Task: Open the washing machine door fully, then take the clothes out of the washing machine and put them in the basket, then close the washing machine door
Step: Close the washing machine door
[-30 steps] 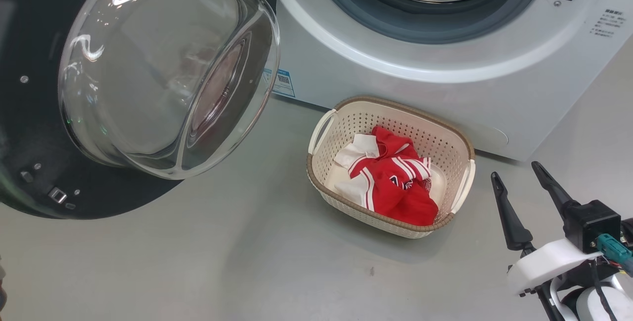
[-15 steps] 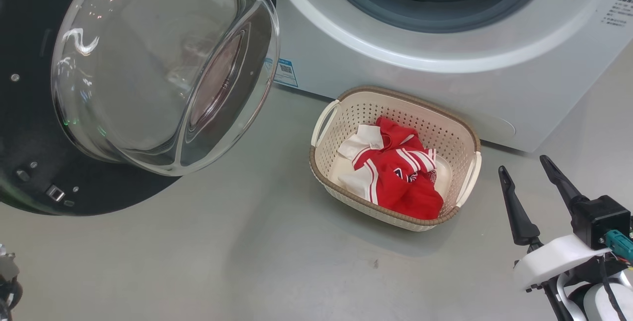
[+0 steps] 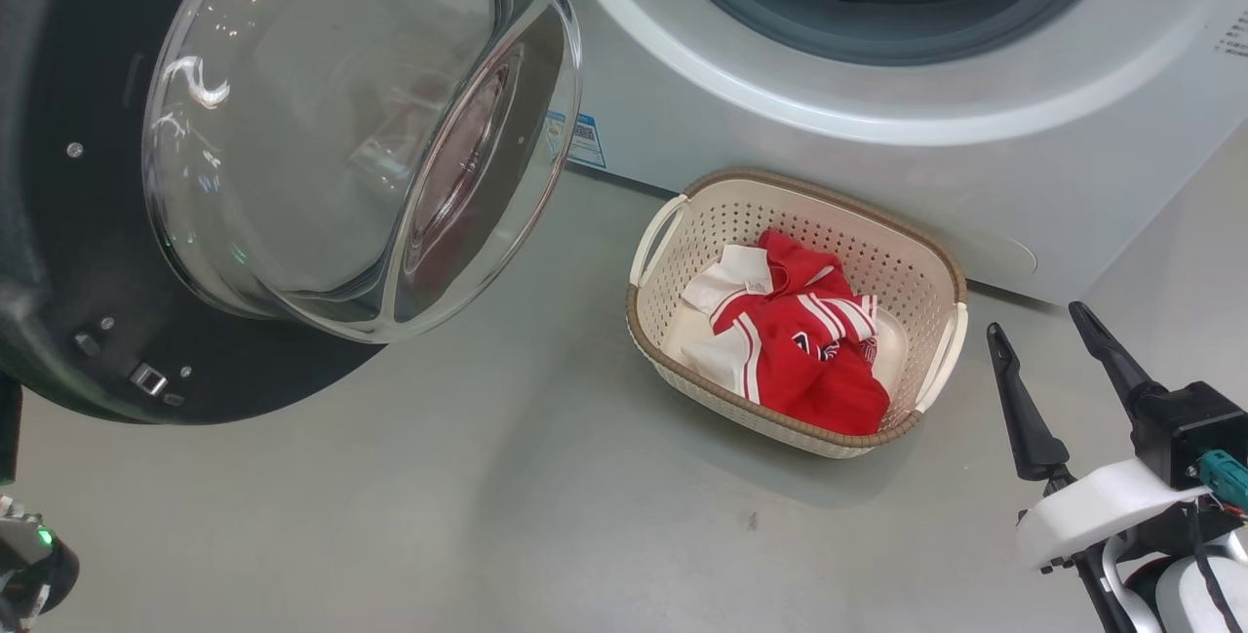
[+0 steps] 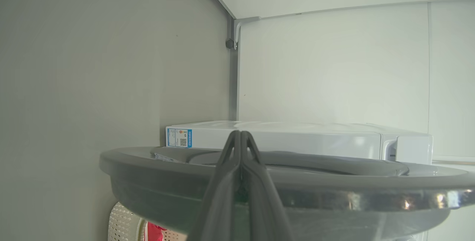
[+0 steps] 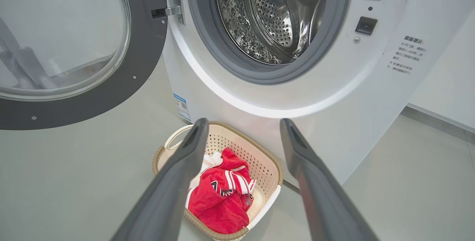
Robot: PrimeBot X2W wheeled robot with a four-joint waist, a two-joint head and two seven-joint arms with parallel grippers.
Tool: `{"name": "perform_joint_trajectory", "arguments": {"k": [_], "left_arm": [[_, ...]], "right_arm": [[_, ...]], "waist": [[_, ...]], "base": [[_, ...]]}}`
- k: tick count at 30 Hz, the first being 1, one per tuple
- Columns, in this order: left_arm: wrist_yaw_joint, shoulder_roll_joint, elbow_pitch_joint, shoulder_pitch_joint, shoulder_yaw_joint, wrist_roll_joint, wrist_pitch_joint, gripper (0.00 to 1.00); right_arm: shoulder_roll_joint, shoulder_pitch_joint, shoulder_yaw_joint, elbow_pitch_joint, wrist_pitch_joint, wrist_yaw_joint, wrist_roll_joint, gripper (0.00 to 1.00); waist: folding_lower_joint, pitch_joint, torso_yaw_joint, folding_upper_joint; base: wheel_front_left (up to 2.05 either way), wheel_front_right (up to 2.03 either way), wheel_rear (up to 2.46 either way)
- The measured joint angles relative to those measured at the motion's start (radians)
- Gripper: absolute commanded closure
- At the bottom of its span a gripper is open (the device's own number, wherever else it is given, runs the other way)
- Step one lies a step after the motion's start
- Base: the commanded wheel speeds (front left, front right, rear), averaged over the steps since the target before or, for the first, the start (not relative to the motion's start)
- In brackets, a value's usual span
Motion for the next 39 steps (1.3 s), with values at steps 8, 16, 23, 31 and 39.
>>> {"name": "perform_joint_trajectory", "arguments": {"k": [8,16,23,31,39], "left_arm": [[-0.009,-0.024,-0.016,0.000,-0.012,-0.033,0.132,1.00],[-0.010,-0.029,-0.046,0.007,-0.025,-0.069,0.244,1.00],[-0.010,-0.026,-0.170,0.053,0.005,-0.058,0.315,1.00],[-0.010,-0.062,-0.300,0.127,0.038,-0.050,0.376,1.00],[-0.010,-0.124,-0.403,0.226,0.044,-0.010,0.415,1.00]], "right_arm": [[0.000,0.000,0.000,0.000,0.000,0.000,0.002,0.00],[0.000,0.000,0.001,0.000,0.000,0.000,0.003,0.00],[0.012,-0.001,0.011,0.000,-0.002,-0.001,0.003,0.00],[0.039,-0.009,0.016,0.004,-0.027,-0.005,0.012,0.00],[0.063,-0.027,0.035,0.018,-0.046,-0.004,0.020,0.00]], "waist": [[0.0000,-0.006,0.010,0.0000],[0.0000,-0.012,0.013,0.0000],[0.0000,-0.020,-0.002,0.0000],[0.0000,-0.027,-0.037,0.0000],[0.0000,-0.033,-0.086,0.0000]], "base": [[0.00,0.00,0.00],[0.00,0.00,0.00],[0.00,0.00,0.00],[0.00,0.00,0.00],[0.00,0.00,0.00]]}}
